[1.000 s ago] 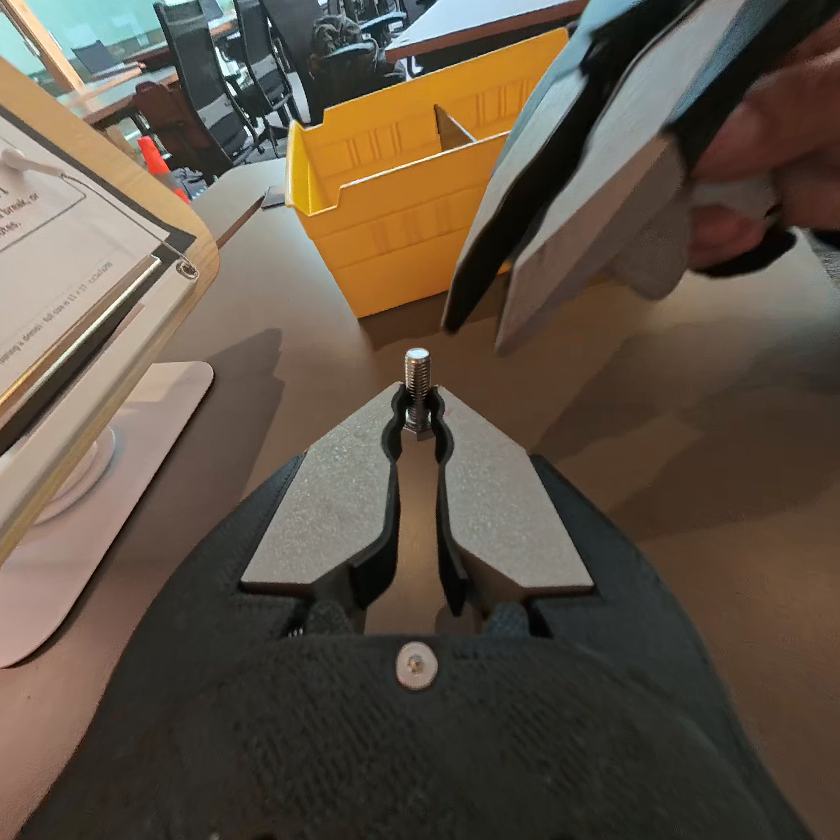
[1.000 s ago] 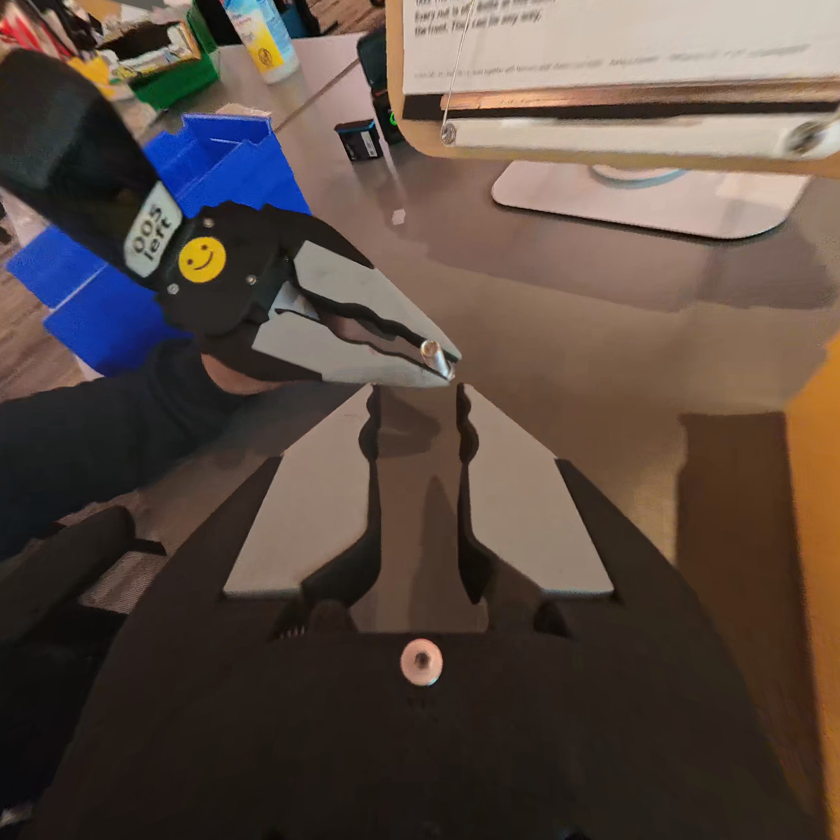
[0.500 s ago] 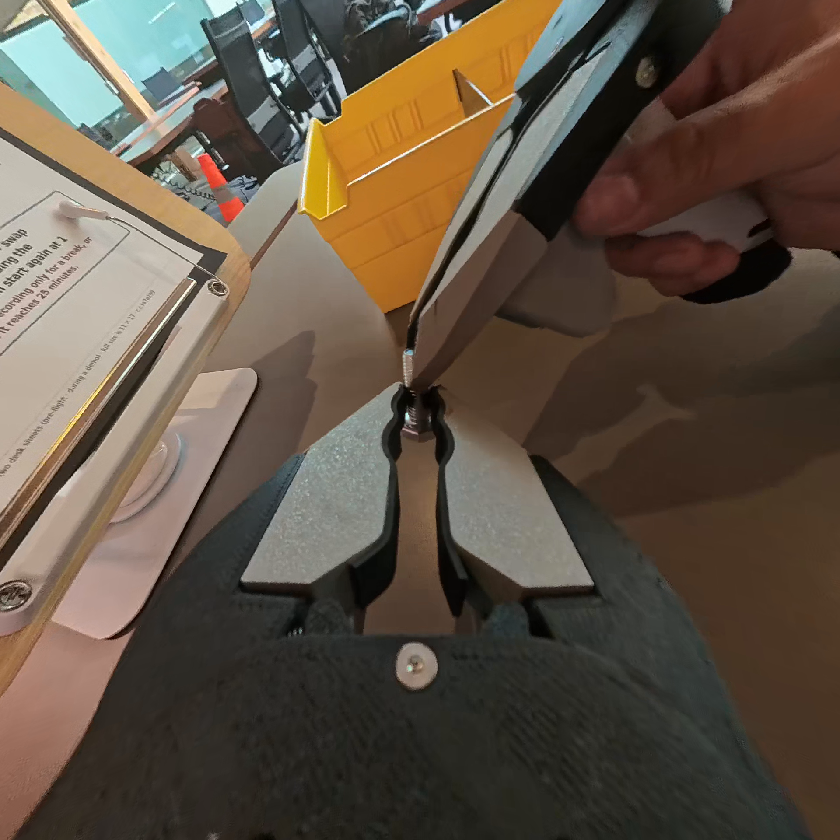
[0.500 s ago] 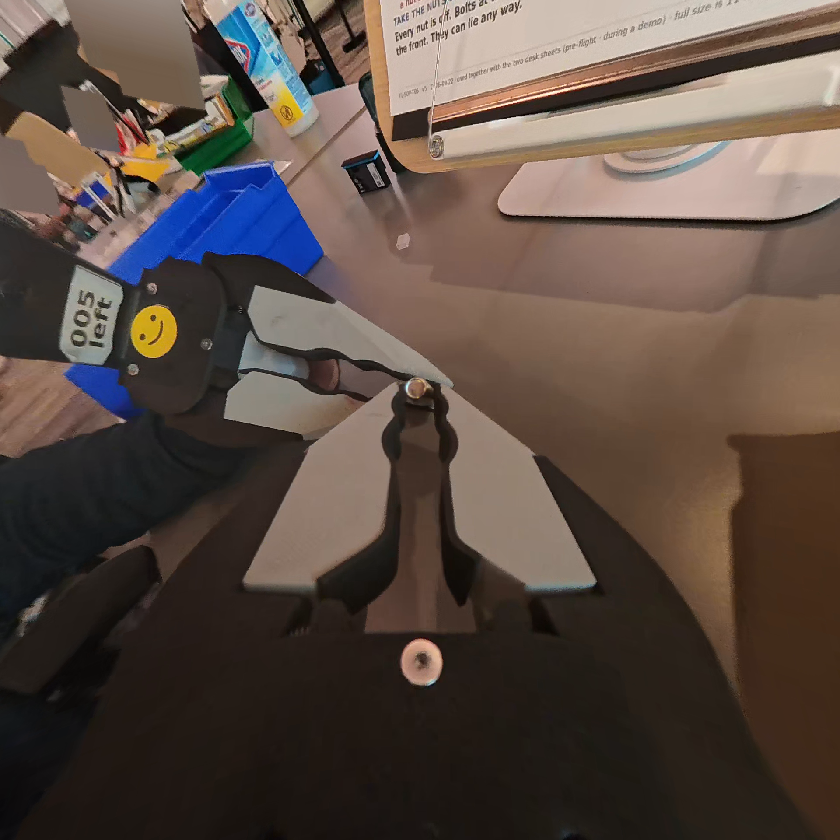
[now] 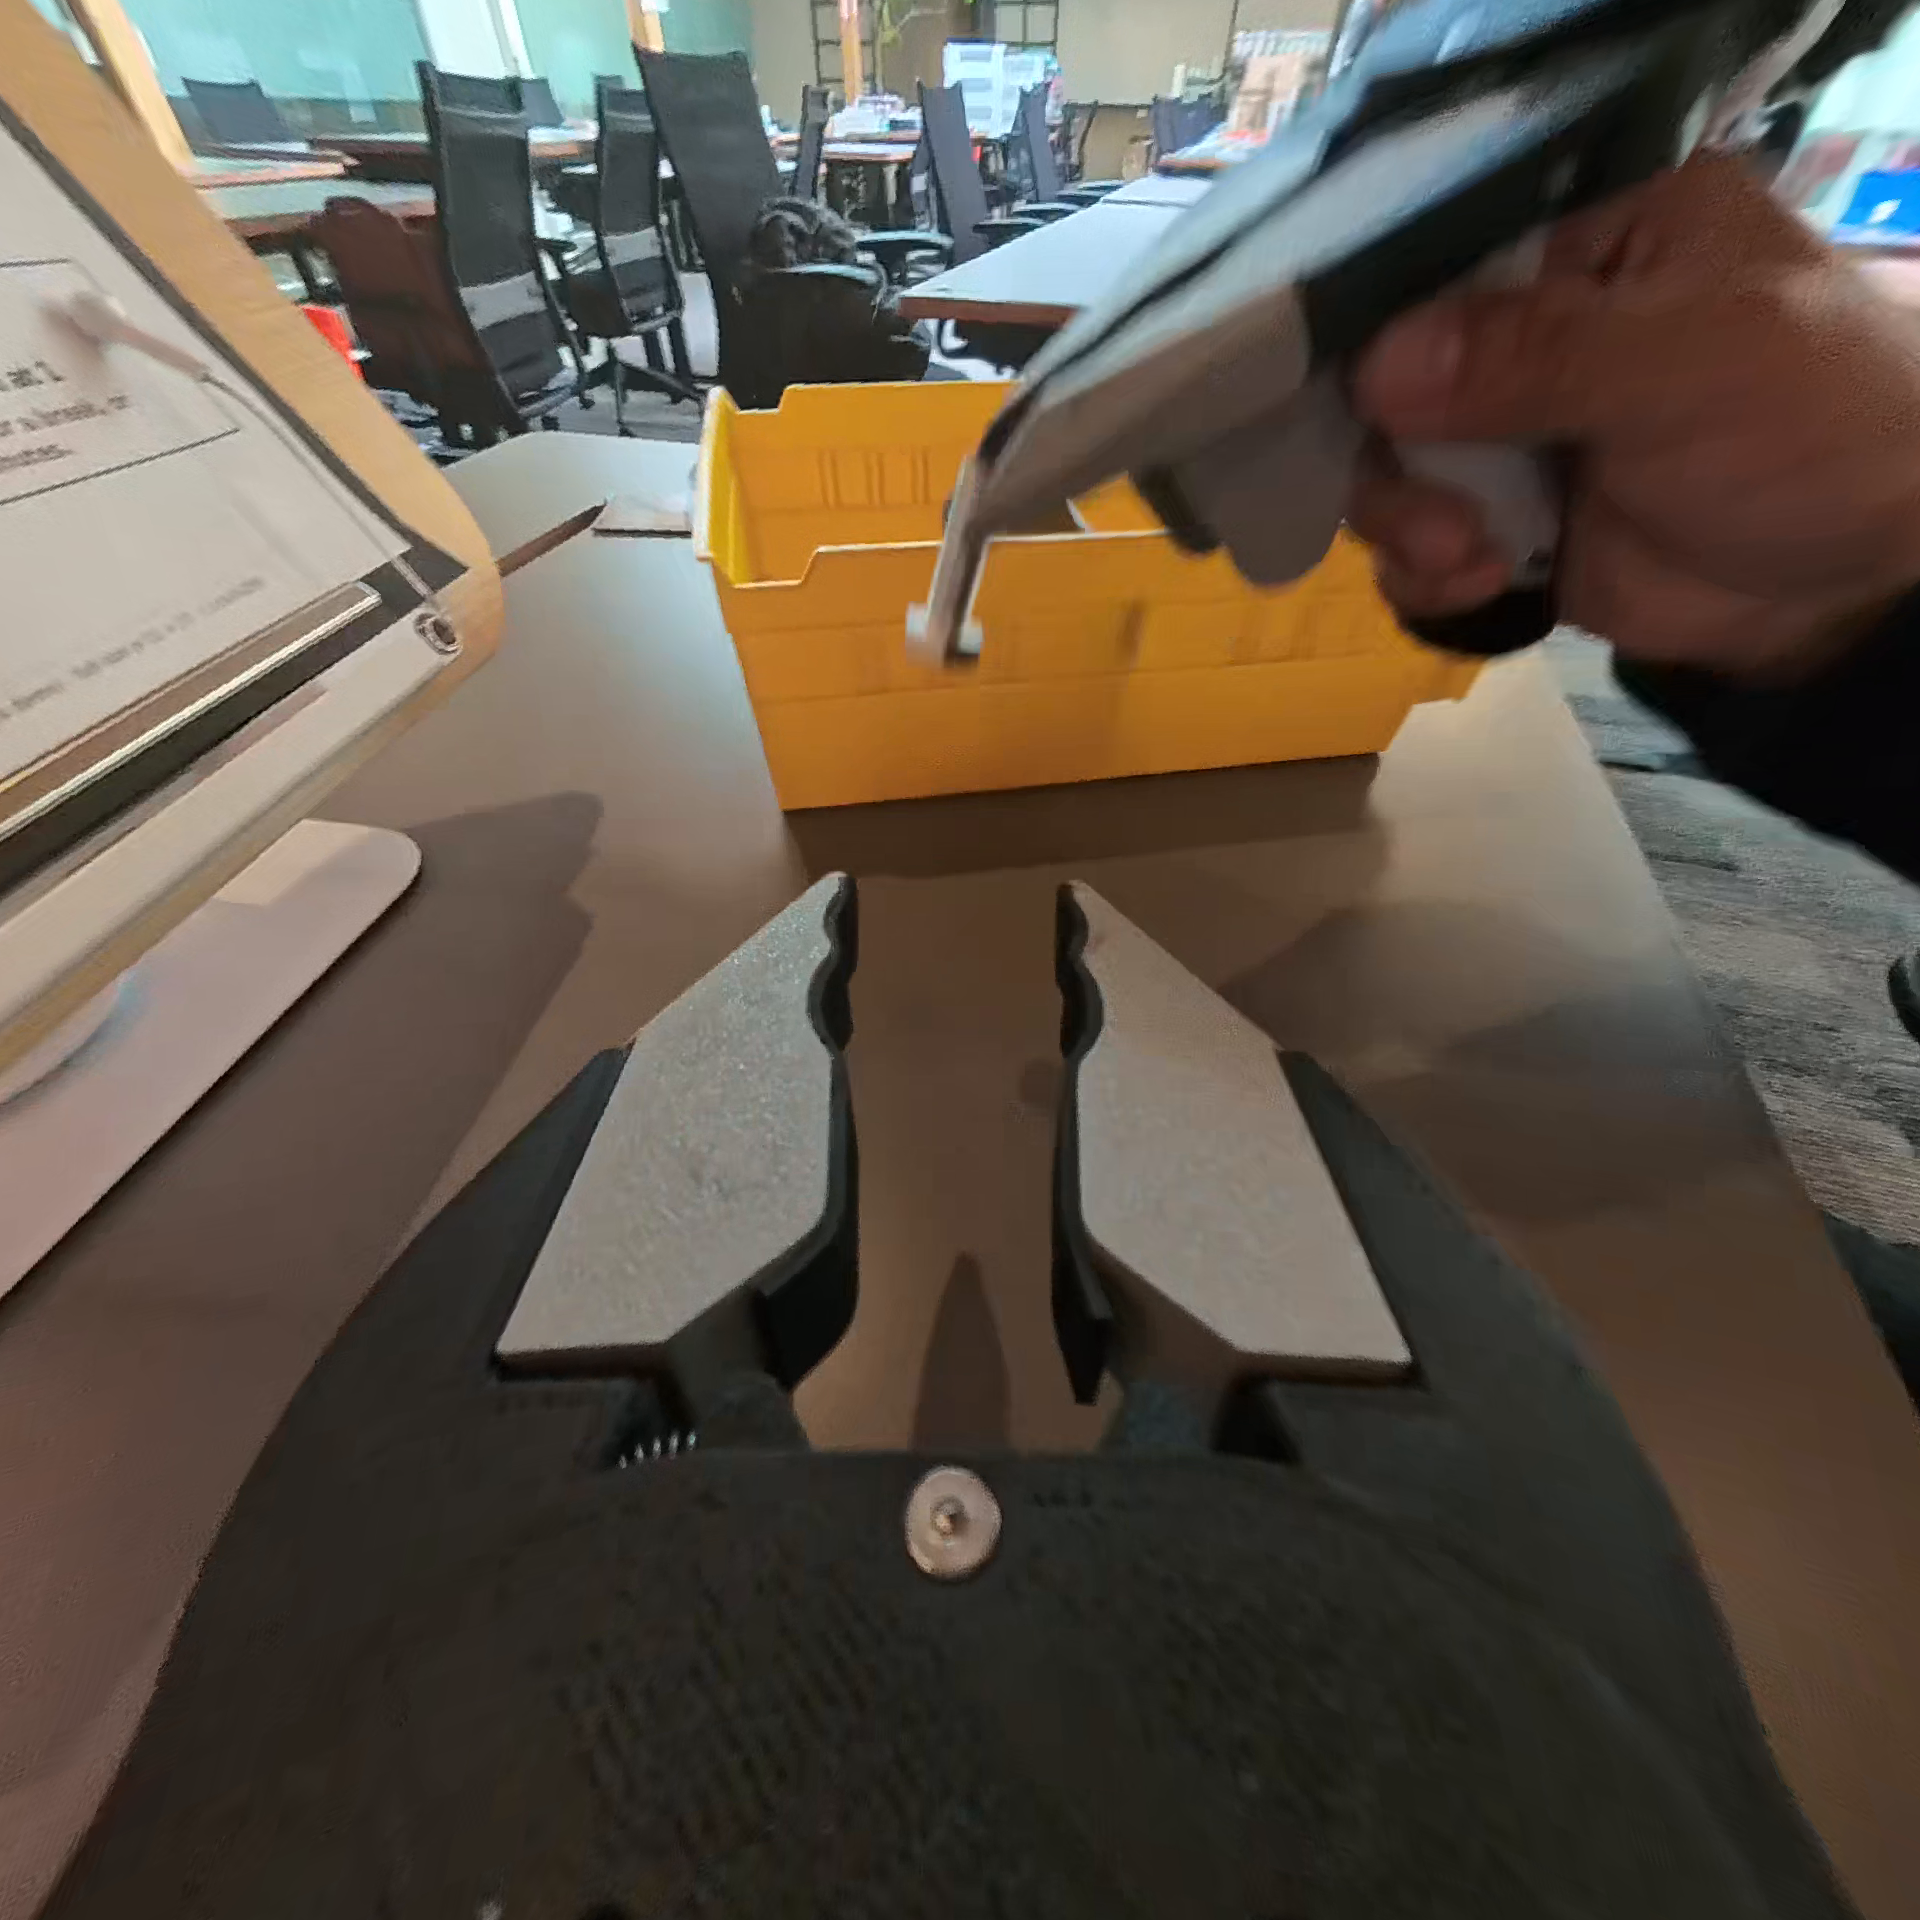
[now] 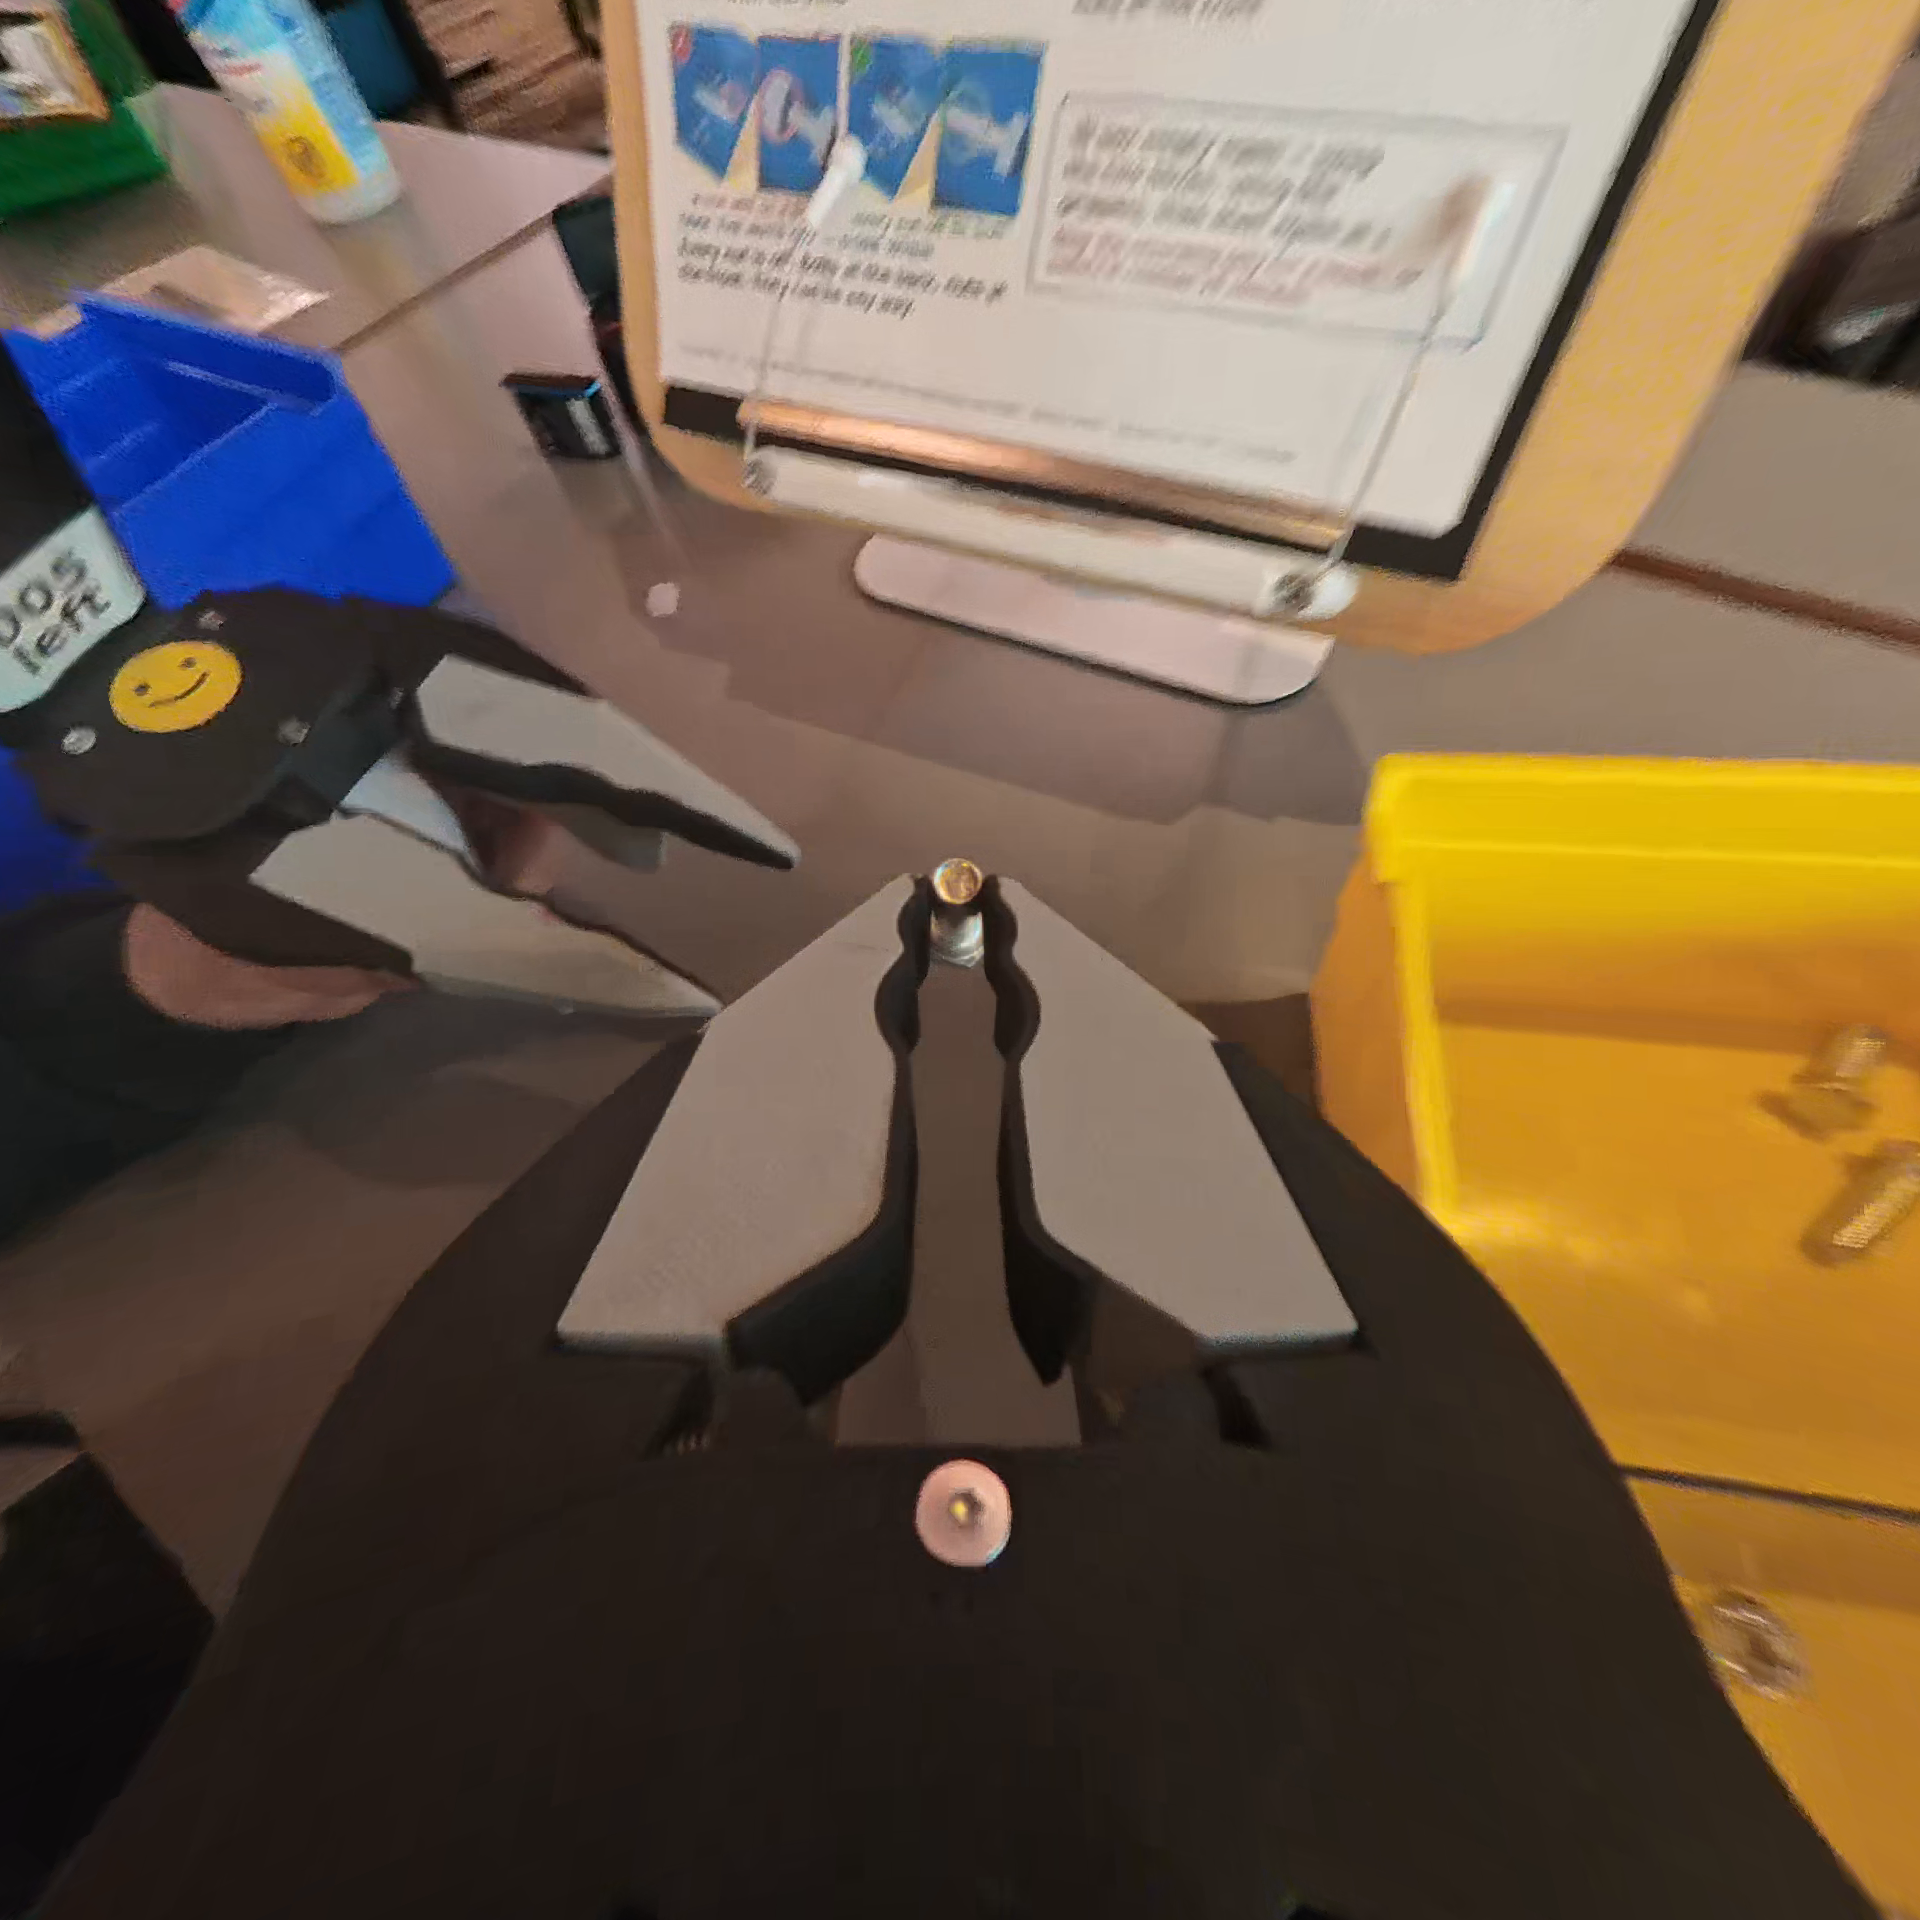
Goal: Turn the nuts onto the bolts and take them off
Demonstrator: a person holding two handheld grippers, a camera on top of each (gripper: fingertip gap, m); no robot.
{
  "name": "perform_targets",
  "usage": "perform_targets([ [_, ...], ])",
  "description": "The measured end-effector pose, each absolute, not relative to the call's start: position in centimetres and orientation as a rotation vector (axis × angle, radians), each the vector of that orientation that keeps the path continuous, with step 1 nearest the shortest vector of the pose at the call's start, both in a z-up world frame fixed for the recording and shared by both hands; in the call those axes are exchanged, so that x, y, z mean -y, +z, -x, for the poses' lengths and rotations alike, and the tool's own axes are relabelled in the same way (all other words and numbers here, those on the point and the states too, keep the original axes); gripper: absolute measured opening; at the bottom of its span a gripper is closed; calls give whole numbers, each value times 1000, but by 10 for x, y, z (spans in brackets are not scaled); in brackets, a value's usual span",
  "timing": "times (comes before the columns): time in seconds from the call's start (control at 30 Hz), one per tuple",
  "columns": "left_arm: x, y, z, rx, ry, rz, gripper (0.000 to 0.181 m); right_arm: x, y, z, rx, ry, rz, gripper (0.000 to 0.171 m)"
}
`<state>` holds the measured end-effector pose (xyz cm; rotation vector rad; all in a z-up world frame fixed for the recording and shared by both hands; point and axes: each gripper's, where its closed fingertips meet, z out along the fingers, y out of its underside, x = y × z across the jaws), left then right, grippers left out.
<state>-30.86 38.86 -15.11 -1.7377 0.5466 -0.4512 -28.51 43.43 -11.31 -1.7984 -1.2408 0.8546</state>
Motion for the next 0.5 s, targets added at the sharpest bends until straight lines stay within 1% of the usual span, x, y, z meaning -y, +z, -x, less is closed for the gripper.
perform_targets([
  [0.03,-390,-154,312,-540,-426,1750,35,-442,-100,282,1212,819,1780,7],
  [0.13,-395,-169,320,-513,-395,1833,33,-476,-60,270,1112,725,1740,6],
  [0.23,-398,-182,323,-509,-371,1895,32,-521,-48,257,1048,600,1775,6],
  [0.33,-399,-184,327,-494,-361,1919,32,-557,-59,257,1053,549,1872,6],
  [0.4,-400,-185,330,-489,-347,1920,32,-569,-84,261,1119,547,1995,7],
  [0.47,-401,-190,334,-484,-328,1936,32,-575,-97,264,1179,528,2006,14],
  [0.5,-401,-192,336,-484,-317,1941,32,-577,-99,263,1202,501,1981,14],
])
